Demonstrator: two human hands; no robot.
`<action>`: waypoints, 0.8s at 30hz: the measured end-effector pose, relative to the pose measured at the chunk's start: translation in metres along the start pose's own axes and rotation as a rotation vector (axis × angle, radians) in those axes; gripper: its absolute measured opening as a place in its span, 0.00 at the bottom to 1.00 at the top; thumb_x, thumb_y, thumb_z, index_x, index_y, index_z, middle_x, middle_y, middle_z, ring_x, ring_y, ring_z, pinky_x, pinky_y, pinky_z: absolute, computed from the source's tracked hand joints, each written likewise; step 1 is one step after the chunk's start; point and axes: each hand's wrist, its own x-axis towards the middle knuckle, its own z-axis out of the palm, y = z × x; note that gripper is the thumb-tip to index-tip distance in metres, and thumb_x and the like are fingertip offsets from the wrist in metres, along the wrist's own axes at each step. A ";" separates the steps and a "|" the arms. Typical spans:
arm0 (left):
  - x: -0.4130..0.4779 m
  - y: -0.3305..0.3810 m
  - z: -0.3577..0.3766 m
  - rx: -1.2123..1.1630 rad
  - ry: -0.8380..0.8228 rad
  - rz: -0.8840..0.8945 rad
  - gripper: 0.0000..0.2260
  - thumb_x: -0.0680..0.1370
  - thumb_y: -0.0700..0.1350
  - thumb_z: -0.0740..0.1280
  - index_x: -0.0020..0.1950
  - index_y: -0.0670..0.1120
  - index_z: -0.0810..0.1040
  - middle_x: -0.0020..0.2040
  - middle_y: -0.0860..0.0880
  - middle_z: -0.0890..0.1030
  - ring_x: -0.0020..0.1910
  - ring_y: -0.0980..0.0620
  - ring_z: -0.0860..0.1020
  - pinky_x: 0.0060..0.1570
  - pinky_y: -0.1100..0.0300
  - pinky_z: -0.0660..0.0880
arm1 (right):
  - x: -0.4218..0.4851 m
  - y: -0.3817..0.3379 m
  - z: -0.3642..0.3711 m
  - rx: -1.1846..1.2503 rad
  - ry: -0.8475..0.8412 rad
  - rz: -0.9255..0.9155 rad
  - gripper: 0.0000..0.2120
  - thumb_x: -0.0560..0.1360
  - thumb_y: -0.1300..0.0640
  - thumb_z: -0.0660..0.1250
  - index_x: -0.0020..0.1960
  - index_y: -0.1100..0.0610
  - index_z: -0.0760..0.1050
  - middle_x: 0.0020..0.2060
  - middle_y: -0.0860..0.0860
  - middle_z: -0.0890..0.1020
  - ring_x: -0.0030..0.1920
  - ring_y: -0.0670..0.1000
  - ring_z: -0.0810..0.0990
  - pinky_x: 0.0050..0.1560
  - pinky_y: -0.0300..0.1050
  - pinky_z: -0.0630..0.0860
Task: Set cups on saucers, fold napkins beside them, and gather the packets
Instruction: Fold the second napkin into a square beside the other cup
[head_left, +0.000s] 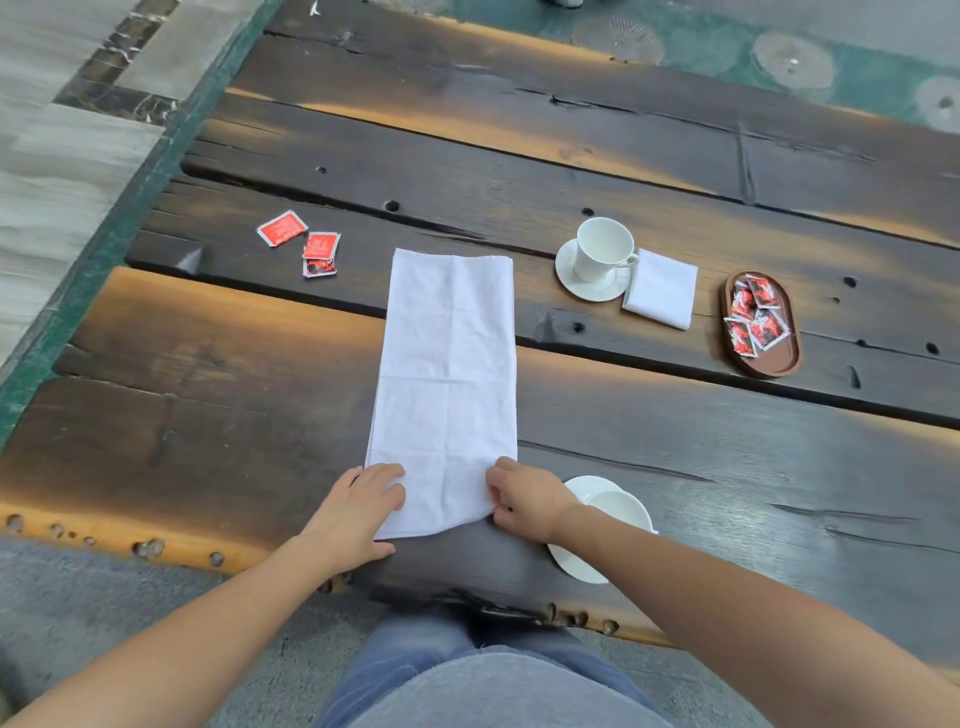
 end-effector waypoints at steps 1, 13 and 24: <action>0.000 0.000 -0.001 -0.012 0.000 0.003 0.18 0.71 0.55 0.68 0.56 0.50 0.69 0.75 0.50 0.58 0.74 0.51 0.57 0.72 0.55 0.53 | 0.000 0.001 -0.005 0.033 -0.014 0.007 0.04 0.73 0.59 0.61 0.47 0.57 0.69 0.51 0.56 0.75 0.49 0.60 0.76 0.42 0.46 0.67; 0.007 -0.008 -0.052 -0.439 -0.086 -0.227 0.05 0.76 0.47 0.61 0.51 0.50 0.72 0.53 0.50 0.77 0.51 0.47 0.76 0.49 0.54 0.73 | 0.003 0.018 -0.054 0.171 -0.038 0.043 0.13 0.74 0.60 0.62 0.57 0.54 0.74 0.45 0.47 0.75 0.45 0.50 0.72 0.46 0.42 0.68; 0.013 -0.010 -0.083 -0.644 -0.352 -0.193 0.04 0.74 0.43 0.67 0.46 0.51 0.73 0.38 0.56 0.73 0.35 0.59 0.71 0.33 0.67 0.65 | -0.003 0.037 -0.066 0.291 -0.149 0.075 0.06 0.76 0.60 0.64 0.52 0.57 0.77 0.45 0.50 0.77 0.46 0.49 0.74 0.43 0.37 0.70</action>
